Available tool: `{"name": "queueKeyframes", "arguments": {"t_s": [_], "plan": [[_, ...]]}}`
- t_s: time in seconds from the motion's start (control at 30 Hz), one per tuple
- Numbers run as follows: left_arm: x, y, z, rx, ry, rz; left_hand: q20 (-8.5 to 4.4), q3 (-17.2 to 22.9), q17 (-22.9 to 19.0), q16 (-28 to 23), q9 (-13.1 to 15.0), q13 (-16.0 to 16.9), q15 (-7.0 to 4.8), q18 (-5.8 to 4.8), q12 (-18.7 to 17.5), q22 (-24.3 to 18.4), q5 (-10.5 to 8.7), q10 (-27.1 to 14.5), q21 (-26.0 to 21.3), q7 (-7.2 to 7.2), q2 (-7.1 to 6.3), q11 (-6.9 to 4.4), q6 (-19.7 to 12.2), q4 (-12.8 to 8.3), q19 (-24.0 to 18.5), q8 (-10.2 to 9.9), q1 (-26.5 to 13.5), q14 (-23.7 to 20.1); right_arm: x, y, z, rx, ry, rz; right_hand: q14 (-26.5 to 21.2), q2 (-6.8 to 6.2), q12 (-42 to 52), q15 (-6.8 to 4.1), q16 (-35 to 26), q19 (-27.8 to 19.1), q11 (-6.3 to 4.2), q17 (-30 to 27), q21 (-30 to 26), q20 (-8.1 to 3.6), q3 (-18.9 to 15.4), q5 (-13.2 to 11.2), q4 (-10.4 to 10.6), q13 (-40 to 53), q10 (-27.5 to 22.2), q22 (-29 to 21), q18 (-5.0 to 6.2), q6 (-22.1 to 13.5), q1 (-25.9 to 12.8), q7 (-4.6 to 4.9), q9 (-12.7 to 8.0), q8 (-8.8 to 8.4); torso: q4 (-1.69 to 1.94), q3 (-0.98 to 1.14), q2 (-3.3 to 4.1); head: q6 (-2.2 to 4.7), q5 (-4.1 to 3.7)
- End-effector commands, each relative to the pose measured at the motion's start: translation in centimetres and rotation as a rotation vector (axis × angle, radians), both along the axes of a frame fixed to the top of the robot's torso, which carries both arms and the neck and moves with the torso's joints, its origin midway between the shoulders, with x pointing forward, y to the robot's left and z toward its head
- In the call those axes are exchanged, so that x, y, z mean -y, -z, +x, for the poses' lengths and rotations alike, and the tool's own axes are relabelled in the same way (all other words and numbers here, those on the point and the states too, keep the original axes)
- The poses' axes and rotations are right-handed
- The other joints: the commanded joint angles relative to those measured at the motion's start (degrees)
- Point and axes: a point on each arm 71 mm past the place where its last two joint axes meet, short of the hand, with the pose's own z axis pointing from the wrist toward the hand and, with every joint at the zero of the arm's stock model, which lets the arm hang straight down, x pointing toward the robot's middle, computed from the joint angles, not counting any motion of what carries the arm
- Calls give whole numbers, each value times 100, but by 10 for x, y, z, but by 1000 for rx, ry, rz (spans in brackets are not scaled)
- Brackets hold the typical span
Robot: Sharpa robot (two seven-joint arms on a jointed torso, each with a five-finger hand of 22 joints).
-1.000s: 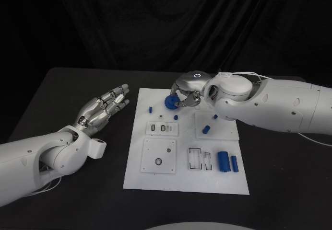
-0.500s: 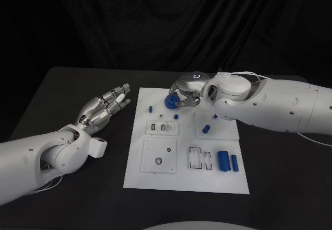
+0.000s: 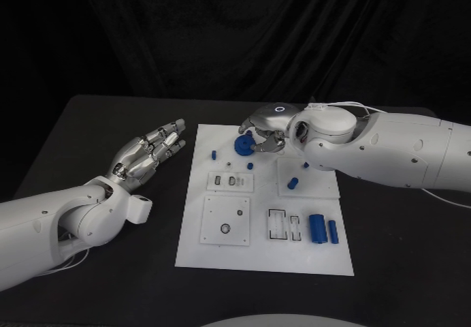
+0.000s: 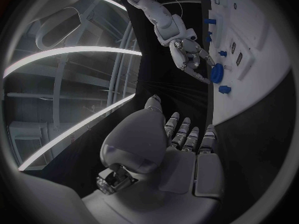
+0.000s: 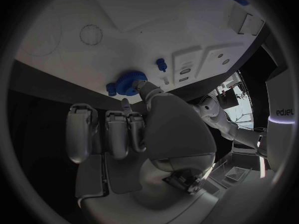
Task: Assemble the parts on the task board
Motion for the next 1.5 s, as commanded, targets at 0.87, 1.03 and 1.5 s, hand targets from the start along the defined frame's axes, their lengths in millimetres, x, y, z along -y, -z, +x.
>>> {"name": "queueKeyframes", "arguments": {"t_s": [0.87,1.03,1.5], "plan": [[-1,-12,-3,149,10,-97,57,29,-4,-5,6,-3,35,105,18,2,39,-11,28,61,-4,30,14,3,10,5,67,-10,15,9,-2,-40,12,-35,551,89,15,-41,-12,-14,-79,1324,-24,-32,320,191,-221,1507,597,848,86,777,43,-68,-20,195,-14,4,-4,6,-16],[-1,-12,-3,149,9,-97,59,32,-4,-6,6,-2,37,106,24,3,46,-8,28,53,-2,39,13,0,11,4,73,-10,16,10,-2,-46,12,-39,550,88,15,-84,-16,-11,-134,1320,-31,-68,449,206,-271,1507,597,859,86,1089,-13,-143,-39,263,-5,5,-6,6,-18],[-3,-12,-3,148,5,-94,62,41,-4,-6,4,-2,41,106,23,3,70,-8,29,49,1,49,2,-5,11,1,92,-10,28,6,-2,1,23,13,542,71,15,-101,-38,-24,-135,1295,-67,-97,575,130,-317,1507,597,855,91,1349,-113,-127,-87,256,2,-10,1,29,8]]}}
